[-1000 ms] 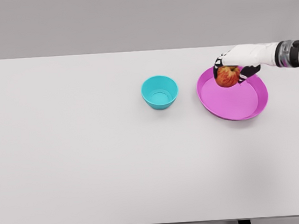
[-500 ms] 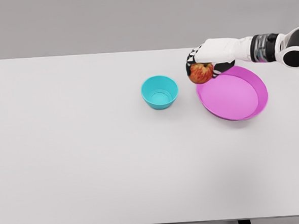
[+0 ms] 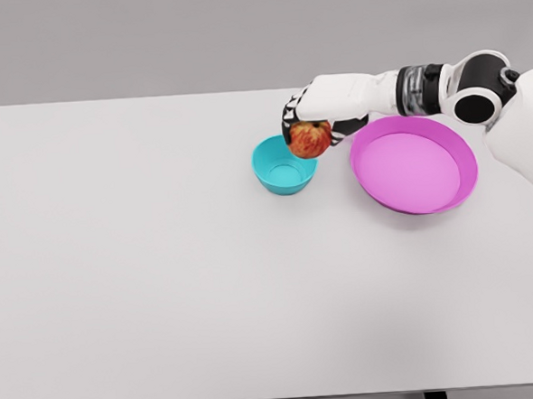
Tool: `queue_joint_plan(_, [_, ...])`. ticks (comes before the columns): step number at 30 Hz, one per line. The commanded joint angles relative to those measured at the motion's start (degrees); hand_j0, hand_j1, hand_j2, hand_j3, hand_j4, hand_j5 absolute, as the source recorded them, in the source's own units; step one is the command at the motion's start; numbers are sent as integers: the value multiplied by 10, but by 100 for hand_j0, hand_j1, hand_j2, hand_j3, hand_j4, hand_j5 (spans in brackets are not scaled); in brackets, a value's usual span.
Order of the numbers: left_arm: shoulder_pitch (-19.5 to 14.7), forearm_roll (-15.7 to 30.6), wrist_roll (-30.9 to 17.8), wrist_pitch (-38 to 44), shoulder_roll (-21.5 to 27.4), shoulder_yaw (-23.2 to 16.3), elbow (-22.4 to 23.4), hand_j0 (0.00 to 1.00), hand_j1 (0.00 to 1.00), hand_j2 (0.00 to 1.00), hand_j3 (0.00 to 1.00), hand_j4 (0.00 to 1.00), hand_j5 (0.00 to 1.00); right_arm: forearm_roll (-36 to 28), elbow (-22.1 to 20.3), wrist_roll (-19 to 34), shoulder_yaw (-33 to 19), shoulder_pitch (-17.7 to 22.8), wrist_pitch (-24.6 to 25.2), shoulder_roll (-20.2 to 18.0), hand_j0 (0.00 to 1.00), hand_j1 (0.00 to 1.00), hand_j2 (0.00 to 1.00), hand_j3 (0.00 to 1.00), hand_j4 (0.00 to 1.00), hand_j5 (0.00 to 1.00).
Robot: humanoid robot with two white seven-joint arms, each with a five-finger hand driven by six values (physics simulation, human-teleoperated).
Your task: Put the apple from the pink plate into the blue bowl with your right arm
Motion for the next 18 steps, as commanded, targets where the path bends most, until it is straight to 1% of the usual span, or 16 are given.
queue_joint_plan(1, [0, 0, 0, 0, 0, 0, 0, 100, 100, 100, 100, 100, 100, -1, 1, 0, 0, 0, 2, 15, 56, 56, 56, 56, 56, 56])
queue_joint_plan(6, [0, 0, 0, 0, 0, 0, 0, 100, 100, 100, 100, 100, 100, 4, 11, 0, 1, 1, 2, 36, 56, 56, 56, 56, 56, 56])
queue_joint_plan(8, [0, 0, 0, 0, 0, 0, 0, 100, 100, 100, 100, 100, 100, 9, 24, 0, 1, 1, 2, 44, 57, 57, 57, 57, 57, 57])
queue_joint_plan(11, [0, 0, 0, 0, 0, 0, 0, 100, 100, 100, 100, 100, 100, 13, 30, 0, 1, 1, 2, 48, 57, 57, 57, 57, 57, 57])
queue_joint_plan(12, [0, 0, 0, 0, 0, 0, 0, 100, 100, 100, 100, 100, 100, 12, 30, 0, 1, 1, 2, 48, 59, 59, 59, 59, 59, 59])
queue_joint_plan(13, [-1, 0, 0, 0, 0, 0, 0, 100, 100, 100, 100, 100, 100, 12, 30, 0, 1, 1, 2, 50, 83, 83, 83, 83, 83, 83])
queue_joint_plan(14, [0, 0, 0, 0, 0, 0, 0, 100, 100, 100, 100, 100, 100, 12, 31, 0, 1, 1, 2, 52, 100, 100, 100, 100, 100, 100])
queue_joint_plan(18, [0, 0, 0, 0, 0, 0, 0, 100, 100, 100, 100, 100, 100, 12, 32, 0, 1, 1, 2, 52, 100, 100, 100, 100, 100, 100])
